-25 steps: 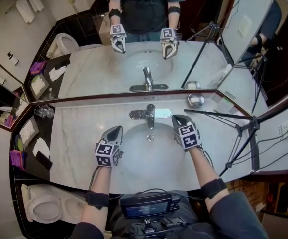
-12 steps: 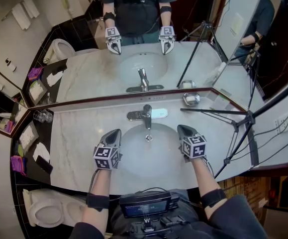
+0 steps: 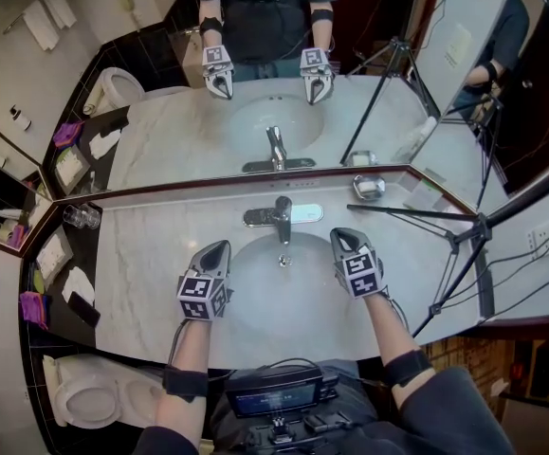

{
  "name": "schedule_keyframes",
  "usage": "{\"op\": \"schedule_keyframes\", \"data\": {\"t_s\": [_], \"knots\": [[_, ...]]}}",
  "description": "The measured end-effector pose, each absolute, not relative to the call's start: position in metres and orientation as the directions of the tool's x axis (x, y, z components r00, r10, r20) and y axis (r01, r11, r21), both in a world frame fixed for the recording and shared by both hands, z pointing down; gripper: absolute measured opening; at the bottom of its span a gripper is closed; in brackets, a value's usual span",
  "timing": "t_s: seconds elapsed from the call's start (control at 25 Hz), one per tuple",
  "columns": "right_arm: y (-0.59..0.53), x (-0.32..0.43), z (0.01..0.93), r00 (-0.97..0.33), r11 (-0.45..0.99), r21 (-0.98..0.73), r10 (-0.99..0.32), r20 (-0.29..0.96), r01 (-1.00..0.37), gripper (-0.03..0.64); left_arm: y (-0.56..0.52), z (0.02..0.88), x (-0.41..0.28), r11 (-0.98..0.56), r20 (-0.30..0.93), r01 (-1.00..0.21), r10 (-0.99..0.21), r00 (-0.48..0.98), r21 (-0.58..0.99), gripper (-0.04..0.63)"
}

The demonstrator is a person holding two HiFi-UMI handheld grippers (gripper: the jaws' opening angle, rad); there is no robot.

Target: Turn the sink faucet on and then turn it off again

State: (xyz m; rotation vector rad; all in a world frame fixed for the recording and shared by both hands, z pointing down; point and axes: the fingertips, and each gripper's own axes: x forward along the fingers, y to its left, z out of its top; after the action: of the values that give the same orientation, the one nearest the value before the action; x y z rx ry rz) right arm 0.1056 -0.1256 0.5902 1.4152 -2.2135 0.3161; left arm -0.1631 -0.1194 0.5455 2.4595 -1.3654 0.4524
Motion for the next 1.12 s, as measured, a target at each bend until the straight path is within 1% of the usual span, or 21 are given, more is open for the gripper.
{"op": "schedule_keyframes", "data": {"t_s": [0.12,0.24,0.28,0.36,0.52,0.64,0.68,0.76,1.0,1.12], "knots": [[-0.141,0.088,0.592,-0.353,0.518,0.190,-0.766,0.538,-0.834,0.091,-0.122,0.545,-0.165,-0.501,0.407,-0.860,-0.769,0.493,0.094,0.000],[-0.154,0.069,0.602,-0.371,0.591,0.293,-0.746,0.554,-0.751,0.130,-0.125,0.545,-0.167,-0.497,0.409,-0.863,-0.772,0.486,0.089,0.000],[-0.159,0.062,0.605,-0.374,0.611,0.325,-0.740,0.559,-0.722,0.156,-0.125,0.545,-0.168,-0.495,0.411,-0.864,-0.772,0.484,0.088,0.000],[-0.167,0.049,0.609,-0.382,0.646,0.379,-0.727,0.571,-0.663,0.161,-0.126,0.546,-0.169,-0.492,0.415,-0.867,-0.774,0.479,0.084,0.000],[-0.179,0.026,0.621,-0.391,0.705,0.465,-0.695,0.603,-0.536,0.216,-0.128,0.547,-0.172,-0.486,0.419,-0.871,-0.776,0.471,0.078,0.000],[-0.186,0.011,0.633,-0.392,0.736,0.512,-0.673,0.627,-0.443,0.227,-0.130,0.548,-0.175,-0.483,0.424,-0.873,-0.777,0.465,0.072,0.000],[-0.190,0.006,0.637,-0.391,0.743,0.520,-0.666,0.635,-0.421,0.249,-0.130,0.548,-0.176,-0.482,0.426,-0.873,-0.777,0.463,0.070,0.000],[-0.197,-0.002,0.642,-0.388,0.755,0.531,-0.655,0.649,-0.385,0.264,-0.131,0.549,-0.178,-0.481,0.429,-0.874,-0.777,0.460,0.067,0.000],[-0.216,-0.027,0.653,-0.392,0.775,0.570,-0.630,0.670,-0.271,0.264,-0.133,0.553,-0.181,-0.474,0.436,-0.878,-0.778,0.452,0.063,0.000],[-0.222,-0.033,0.658,-0.391,0.782,0.574,-0.621,0.679,-0.245,0.264,-0.135,0.556,-0.182,-0.471,0.439,-0.880,-0.778,0.450,0.066,0.000]]}}
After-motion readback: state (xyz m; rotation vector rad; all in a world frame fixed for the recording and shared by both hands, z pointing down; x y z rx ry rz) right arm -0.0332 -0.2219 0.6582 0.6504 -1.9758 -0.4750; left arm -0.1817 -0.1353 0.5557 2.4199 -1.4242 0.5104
